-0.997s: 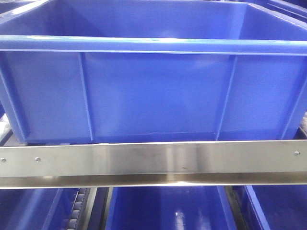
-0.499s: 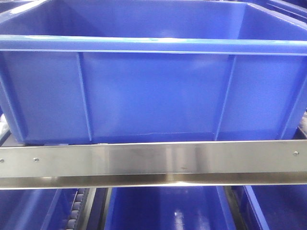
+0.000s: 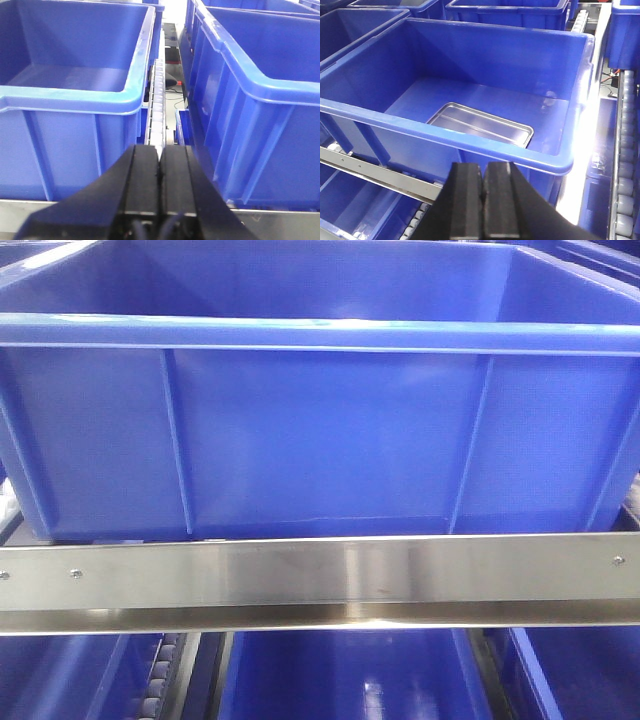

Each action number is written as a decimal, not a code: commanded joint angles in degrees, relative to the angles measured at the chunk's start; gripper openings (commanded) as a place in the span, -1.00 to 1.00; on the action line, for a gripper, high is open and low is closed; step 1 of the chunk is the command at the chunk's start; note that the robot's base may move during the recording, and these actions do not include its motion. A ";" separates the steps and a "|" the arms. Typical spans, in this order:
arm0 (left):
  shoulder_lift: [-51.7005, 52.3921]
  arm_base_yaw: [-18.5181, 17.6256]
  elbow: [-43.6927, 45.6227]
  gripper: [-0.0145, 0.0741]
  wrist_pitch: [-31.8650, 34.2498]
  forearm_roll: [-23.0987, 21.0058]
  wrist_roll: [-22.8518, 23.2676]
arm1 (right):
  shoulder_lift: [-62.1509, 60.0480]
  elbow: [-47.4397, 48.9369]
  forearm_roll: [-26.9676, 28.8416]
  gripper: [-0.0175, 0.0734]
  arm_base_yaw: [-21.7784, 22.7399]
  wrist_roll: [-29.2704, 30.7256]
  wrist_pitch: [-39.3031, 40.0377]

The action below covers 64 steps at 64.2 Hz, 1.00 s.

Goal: Grab silver tray and place in blue box

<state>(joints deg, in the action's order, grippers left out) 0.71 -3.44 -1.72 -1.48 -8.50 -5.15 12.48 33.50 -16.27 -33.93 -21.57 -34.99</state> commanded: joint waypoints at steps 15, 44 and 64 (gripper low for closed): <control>0.99 -0.45 0.16 -0.89 4.97 -0.49 -0.24 | 0.66 1.25 -2.38 -0.49 0.02 0.61 5.69; 0.99 -0.45 0.16 -0.89 4.97 -0.49 -0.24 | -1.96 -17.03 13.02 -0.49 27.52 18.21 27.69; 0.99 -0.45 0.16 -0.89 4.97 -0.49 -0.24 | -8.56 -35.78 13.02 -0.49 32.37 18.21 45.64</control>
<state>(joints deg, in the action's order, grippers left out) 0.71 -3.44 -1.72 -1.35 -8.52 -5.24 4.69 0.06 -3.26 -2.01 -4.10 0.00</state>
